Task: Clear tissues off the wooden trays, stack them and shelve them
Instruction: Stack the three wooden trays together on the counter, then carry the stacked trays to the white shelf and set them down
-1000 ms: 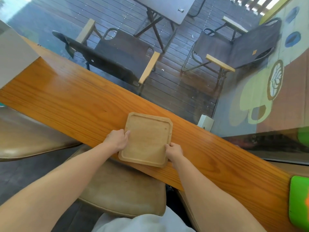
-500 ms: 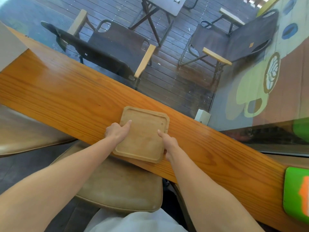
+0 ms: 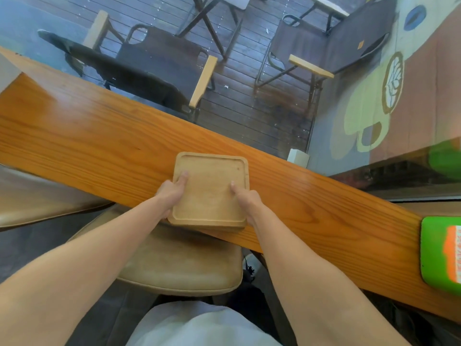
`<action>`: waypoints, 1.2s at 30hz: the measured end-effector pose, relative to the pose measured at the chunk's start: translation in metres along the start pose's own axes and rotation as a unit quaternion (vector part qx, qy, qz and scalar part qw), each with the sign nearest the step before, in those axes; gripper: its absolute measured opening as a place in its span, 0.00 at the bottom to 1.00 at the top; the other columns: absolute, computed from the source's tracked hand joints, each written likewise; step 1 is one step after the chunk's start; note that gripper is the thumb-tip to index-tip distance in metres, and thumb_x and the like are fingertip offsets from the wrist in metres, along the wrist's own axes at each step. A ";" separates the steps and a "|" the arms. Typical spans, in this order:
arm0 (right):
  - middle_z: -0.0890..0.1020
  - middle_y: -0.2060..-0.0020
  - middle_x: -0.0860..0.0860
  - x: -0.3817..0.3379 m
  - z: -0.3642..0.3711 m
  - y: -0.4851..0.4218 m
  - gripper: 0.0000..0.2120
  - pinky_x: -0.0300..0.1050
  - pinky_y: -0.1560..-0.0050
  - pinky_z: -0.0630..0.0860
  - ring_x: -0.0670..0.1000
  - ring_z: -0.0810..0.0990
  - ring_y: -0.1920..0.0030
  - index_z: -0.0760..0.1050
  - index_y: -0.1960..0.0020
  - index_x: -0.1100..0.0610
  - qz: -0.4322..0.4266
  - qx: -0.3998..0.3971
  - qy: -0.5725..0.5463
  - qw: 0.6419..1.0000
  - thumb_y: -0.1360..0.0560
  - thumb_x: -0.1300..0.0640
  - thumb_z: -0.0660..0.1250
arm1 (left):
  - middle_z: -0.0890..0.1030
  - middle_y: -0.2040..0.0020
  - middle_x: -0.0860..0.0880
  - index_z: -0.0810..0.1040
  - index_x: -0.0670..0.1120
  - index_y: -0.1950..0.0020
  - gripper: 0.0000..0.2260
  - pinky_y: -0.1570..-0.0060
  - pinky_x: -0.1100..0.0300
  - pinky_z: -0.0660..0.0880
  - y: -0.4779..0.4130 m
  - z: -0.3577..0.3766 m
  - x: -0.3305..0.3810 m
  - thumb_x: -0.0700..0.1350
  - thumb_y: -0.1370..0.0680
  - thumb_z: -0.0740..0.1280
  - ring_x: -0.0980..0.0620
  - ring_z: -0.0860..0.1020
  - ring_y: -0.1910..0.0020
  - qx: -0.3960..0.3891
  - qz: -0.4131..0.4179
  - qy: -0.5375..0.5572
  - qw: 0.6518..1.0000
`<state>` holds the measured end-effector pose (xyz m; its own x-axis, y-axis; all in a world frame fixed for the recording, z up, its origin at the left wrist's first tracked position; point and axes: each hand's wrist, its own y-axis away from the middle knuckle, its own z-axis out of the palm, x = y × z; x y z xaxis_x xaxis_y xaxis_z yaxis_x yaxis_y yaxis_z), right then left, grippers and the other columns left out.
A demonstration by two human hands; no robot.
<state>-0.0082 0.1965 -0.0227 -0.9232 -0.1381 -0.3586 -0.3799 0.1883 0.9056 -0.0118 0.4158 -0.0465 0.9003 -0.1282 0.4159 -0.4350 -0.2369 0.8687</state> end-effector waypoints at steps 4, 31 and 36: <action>0.73 0.30 0.58 0.008 -0.010 0.017 0.44 0.60 0.32 0.71 0.61 0.73 0.33 0.61 0.24 0.62 -0.006 -0.014 -0.044 0.999 0.29 0.36 0.70 | 0.79 0.36 0.42 0.68 0.41 0.27 0.38 0.47 0.48 0.78 0.014 -0.001 0.008 0.69 0.26 0.62 0.43 0.79 0.44 -0.039 0.042 0.015 0.998; 0.82 0.43 0.57 0.335 -0.284 0.280 0.34 0.57 0.42 0.79 0.57 0.82 0.46 0.71 0.34 0.63 -0.219 0.290 -0.375 0.853 0.29 0.41 0.73 | 0.82 0.48 0.46 0.75 0.43 0.34 0.29 0.57 0.53 0.74 0.369 0.273 -0.072 0.65 0.22 0.60 0.47 0.81 0.52 -0.294 0.307 -0.211 0.880; 0.79 0.40 0.57 0.443 -0.338 0.339 0.35 0.60 0.40 0.76 0.59 0.80 0.44 0.67 0.29 0.56 -0.193 0.315 -0.458 0.809 0.28 0.36 0.69 | 0.81 0.42 0.46 0.72 0.47 0.31 0.25 0.42 0.47 0.73 0.461 0.354 -0.128 0.63 0.20 0.59 0.46 0.79 0.45 -0.409 0.333 -0.216 0.822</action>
<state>-0.5264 -0.1297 0.2022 -0.2747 0.4182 -0.8658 -0.3378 0.8011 0.4942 -0.3323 -0.0180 0.2055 0.3012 -0.3386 0.8914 -0.5165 0.7279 0.4510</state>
